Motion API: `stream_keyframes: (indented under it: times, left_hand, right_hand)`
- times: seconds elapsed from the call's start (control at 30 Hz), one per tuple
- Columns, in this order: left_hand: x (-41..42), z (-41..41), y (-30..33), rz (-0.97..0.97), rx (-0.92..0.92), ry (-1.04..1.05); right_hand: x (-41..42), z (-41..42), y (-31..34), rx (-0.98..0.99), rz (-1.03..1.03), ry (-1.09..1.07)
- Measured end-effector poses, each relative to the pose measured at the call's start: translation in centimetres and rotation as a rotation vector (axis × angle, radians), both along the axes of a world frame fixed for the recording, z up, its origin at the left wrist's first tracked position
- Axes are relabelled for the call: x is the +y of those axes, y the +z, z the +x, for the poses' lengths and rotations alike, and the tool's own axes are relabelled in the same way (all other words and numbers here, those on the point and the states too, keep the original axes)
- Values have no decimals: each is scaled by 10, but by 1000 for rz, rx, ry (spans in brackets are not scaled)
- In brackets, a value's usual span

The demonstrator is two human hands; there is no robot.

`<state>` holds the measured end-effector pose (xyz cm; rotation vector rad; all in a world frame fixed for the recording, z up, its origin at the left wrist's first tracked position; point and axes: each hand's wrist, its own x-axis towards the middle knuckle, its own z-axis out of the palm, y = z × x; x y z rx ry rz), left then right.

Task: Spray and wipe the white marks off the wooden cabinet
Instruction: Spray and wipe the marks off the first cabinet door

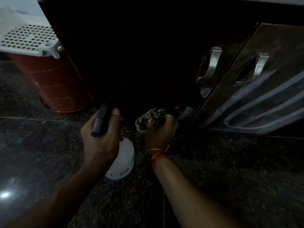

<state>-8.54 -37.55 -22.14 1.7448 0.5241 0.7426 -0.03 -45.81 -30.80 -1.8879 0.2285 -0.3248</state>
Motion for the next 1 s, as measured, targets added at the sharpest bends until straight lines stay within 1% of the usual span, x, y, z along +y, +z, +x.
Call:
stream_keyframes:
  times: [0.13,0.27,0.4,0.53,0.6,0.7,0.77,1.0]
  left_hand:
    - [-1,-1,-1,21,7,-5]
    - [0,-2,1,19,13,-12]
    - [0,-1,-1,20,17,-15]
    - [-2,2,-1,1,16,-7]
    - [-3,1,1,1,16,-5]
    - [-3,0,2,-7,12,-10]
    - [-2,-1,2,-8,15,-7]
    - [-6,1,1,-3,5,-52]
  right_hand:
    - [-8,4,-13,180,-41,-18]
    - [-9,8,-17,255,-43,-39]
    - [1,6,-11,267,8,4]
    - [-8,12,-22,298,6,24]
    - [-17,17,-29,339,14,-27]
    - [-32,24,-38,348,15,-121]
    - [-35,25,-42,363,10,-121]
    - [-41,28,-42,279,8,-135]
